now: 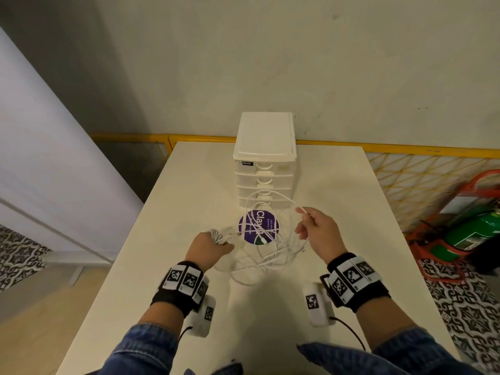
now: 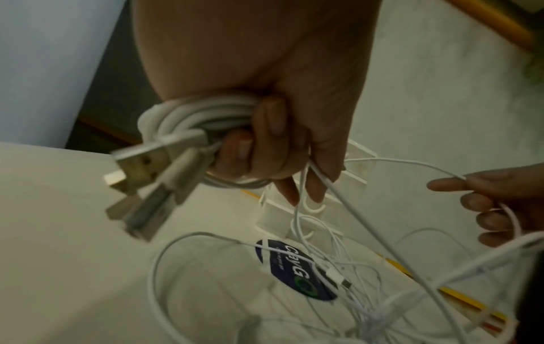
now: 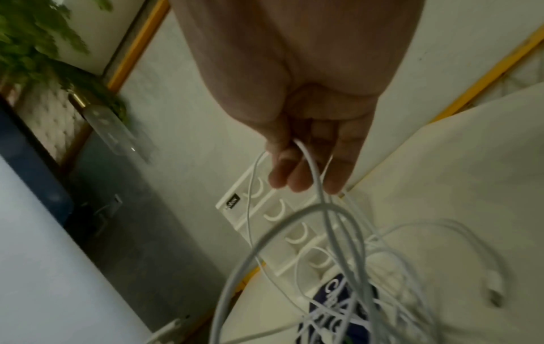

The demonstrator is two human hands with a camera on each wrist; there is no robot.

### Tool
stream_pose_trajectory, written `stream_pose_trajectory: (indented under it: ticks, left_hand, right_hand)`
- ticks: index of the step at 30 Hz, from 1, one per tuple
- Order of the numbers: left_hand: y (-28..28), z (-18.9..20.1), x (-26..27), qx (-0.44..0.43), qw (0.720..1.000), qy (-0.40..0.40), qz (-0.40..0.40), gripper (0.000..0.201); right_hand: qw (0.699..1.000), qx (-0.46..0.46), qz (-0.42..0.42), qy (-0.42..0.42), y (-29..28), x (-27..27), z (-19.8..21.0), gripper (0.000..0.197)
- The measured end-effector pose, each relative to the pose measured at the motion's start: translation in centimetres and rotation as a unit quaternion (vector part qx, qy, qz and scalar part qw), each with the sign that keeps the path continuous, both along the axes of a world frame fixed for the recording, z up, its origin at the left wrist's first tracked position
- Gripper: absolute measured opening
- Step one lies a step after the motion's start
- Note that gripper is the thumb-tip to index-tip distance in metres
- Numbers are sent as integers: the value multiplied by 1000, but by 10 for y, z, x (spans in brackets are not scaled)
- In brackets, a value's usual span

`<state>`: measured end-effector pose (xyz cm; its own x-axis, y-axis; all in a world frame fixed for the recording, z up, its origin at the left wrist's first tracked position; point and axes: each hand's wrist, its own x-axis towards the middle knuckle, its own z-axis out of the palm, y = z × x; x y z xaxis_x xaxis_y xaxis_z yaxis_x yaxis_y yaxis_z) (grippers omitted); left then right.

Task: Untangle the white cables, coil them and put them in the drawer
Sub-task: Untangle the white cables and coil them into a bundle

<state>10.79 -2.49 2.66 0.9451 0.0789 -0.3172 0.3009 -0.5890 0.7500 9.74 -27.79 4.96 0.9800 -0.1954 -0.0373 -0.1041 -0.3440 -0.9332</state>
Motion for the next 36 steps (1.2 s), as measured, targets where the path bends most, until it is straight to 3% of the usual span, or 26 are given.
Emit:
stream_pose_trajectory:
  ticks: [4,6,8,11,13,16,18,22,25,28,31,36]
  left_hand:
    - [-13,0,-3,-5,999,-23,-36,22]
    - [-26,-4,-5,-12,998,-11,-67,14]
    - [-41,-8,-6,17,996,-2,-87,22]
    - [-58,-13,-3,66,994,30,-86,36]
    - [-63,-16,2,100,989,69,-86,41]
    - [-63,-27,7,142,977,118,-105,51]
    - [-62,-33,6,150,972,137,-115,51]
    - [-62,-45,10,78,980,160,-89,41]
    - [-61,-47,12,34,984,161,-66,43]
    - [-55,-47,16,40,985,161,-44,34]
    - [-39,-49,21,62,988,140,-4,48]
    - [-10,-45,25,81,984,147,62,48]
  right_hand:
    - [994,33,-85,57,-15,-1,-11,32]
    - [991,7,-81,109,-13,-3,-16,37]
    - [984,-25,-64,165,-10,-5,-27,44]
    - [966,-142,-48,210,-15,-8,-40,30]
    - [936,-249,-27,248,-26,-12,-46,23]
    - [900,-299,16,316,-43,-21,-57,18]
    - [893,-303,22,331,-53,-27,-66,20]
    - [967,-167,-43,185,-58,-34,-73,20]
    - [988,-66,-124,67,-63,-32,-66,31]
    - [975,57,-214,23,-71,-25,-54,31]
    - [952,121,-280,10,-81,-24,-55,31]
    - [925,151,-346,46,-85,-35,-73,19]
